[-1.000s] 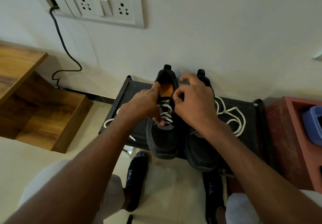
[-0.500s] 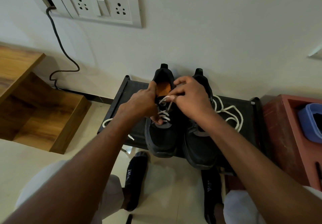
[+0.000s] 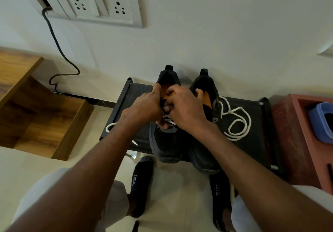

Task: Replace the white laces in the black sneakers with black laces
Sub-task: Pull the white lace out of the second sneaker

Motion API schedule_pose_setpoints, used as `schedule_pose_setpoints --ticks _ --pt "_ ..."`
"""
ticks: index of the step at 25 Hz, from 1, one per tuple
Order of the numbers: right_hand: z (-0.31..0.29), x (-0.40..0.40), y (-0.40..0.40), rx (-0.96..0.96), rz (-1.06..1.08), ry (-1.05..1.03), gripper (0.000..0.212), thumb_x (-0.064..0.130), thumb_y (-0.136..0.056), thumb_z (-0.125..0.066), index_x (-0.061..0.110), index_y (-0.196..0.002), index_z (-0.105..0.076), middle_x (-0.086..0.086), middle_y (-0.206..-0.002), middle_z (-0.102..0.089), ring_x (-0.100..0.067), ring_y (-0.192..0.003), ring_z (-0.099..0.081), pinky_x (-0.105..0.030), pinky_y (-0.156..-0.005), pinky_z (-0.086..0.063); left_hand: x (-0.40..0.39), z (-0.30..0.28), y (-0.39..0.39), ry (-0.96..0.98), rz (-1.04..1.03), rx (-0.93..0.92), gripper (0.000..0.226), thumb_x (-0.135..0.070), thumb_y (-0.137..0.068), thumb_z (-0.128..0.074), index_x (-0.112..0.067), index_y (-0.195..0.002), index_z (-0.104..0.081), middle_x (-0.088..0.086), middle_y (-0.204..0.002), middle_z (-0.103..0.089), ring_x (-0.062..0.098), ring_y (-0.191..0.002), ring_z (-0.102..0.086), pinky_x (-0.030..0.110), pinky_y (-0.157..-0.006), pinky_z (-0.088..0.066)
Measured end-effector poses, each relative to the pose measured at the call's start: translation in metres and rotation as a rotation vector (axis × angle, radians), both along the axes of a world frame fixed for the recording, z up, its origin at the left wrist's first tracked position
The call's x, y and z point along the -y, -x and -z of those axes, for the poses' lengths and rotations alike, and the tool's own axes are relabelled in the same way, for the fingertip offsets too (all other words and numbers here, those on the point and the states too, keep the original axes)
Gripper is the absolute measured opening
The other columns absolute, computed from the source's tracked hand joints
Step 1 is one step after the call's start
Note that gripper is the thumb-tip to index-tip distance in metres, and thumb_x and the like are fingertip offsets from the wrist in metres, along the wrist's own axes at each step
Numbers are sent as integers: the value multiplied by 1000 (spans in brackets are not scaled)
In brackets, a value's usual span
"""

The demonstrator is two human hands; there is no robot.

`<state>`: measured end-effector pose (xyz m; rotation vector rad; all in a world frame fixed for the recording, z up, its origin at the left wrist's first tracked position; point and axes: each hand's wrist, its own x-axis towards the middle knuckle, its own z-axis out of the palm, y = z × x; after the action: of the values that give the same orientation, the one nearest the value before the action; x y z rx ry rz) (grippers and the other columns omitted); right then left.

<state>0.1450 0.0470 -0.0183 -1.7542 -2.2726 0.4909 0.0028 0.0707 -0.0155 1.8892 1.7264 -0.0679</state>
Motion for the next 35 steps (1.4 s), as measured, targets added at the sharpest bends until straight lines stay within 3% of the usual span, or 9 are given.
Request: schedule_pose_setpoints --ticks 6,11,15,18,20,24,26,32,35 --pt "-38 -5 -34 -903 329 147 12 6 -86 -73 11 -80 -83 5 -99 -72 -4 -91 -68 -25 -86 -50 3 -6 0 32 -15 31 101 -23 -57 -101 -22 -130 -32 -3 -97 -53 17 -85 -51 36 -75 -41" --pt "-18 1 -24 46 118 -158 45 39 -90 -70 30 -133 -63 3 -154 -43 -21 -145 -37 -56 -115 -30 0 -7 -3 55 17 -5 111 -25 -58 -100 -20 -140 -26 3 -110 -57 23 -98 -54 37 -79 -43" --pt "-7 3 -5 135 -87 -41 21 34 -93 -70 35 -113 -75 9 -167 -27 -21 -156 -16 -68 -120 -10 -2 -4 -2 42 10 -20 115 -24 -58 -101 -20 -142 -23 7 -120 -62 26 -99 -58 36 -77 -45" --pt "7 0 -2 -10 6 5 14 26 -93 -71 35 -101 -80 15 -146 -51 -14 -141 -39 -61 -120 -16 -3 -1 -1 21 -2 1 101 -22 -58 -100 -19 -129 -28 4 -104 -61 23 -88 -58 35 -70 -44" --pt "-1 -5 -6 -262 144 17 12 22 -92 -74 31 -94 -81 18 -125 -61 -8 -121 -55 -51 -115 -33 -1 -1 0 16 -27 19 99 -20 -59 -100 -20 -127 -28 1 -96 -56 21 -83 -56 33 -67 -44" --pt "-39 -5 -29 -1396 372 316 22 13 -105 -56 12 -90 -72 -4 -111 -77 -18 -110 -73 -36 -97 -56 2 -2 1 25 -16 59 104 -19 -59 -100 -23 -135 -28 2 -104 -58 21 -90 -56 36 -77 -46" --pt "-46 -2 -34 -1546 383 409 24 19 -109 -48 12 -91 -64 -10 -98 -77 -26 -98 -76 -35 -87 -57 2 -3 1 30 -15 54 103 -19 -61 -99 -24 -135 -28 1 -102 -58 17 -83 -55 36 -75 -45" --pt "-7 5 -8 -37 -15 81 28 30 -97 -70 22 -123 -64 -2 -117 -57 -21 -103 -60 -39 -91 -53 -2 -4 -3 49 9 -6 100 -18 -62 -98 -21 -132 -28 4 -106 -60 23 -93 -58 37 -75 -46" --pt "4 6 -5 83 -42 12 22 28 -97 -69 22 -118 -73 -5 -120 -51 -25 -105 -55 -46 -95 -50 -2 -4 -3 44 11 -14 91 -15 -66 -96 -21 -127 -29 4 -99 -59 23 -88 -59 35 -69 -45"
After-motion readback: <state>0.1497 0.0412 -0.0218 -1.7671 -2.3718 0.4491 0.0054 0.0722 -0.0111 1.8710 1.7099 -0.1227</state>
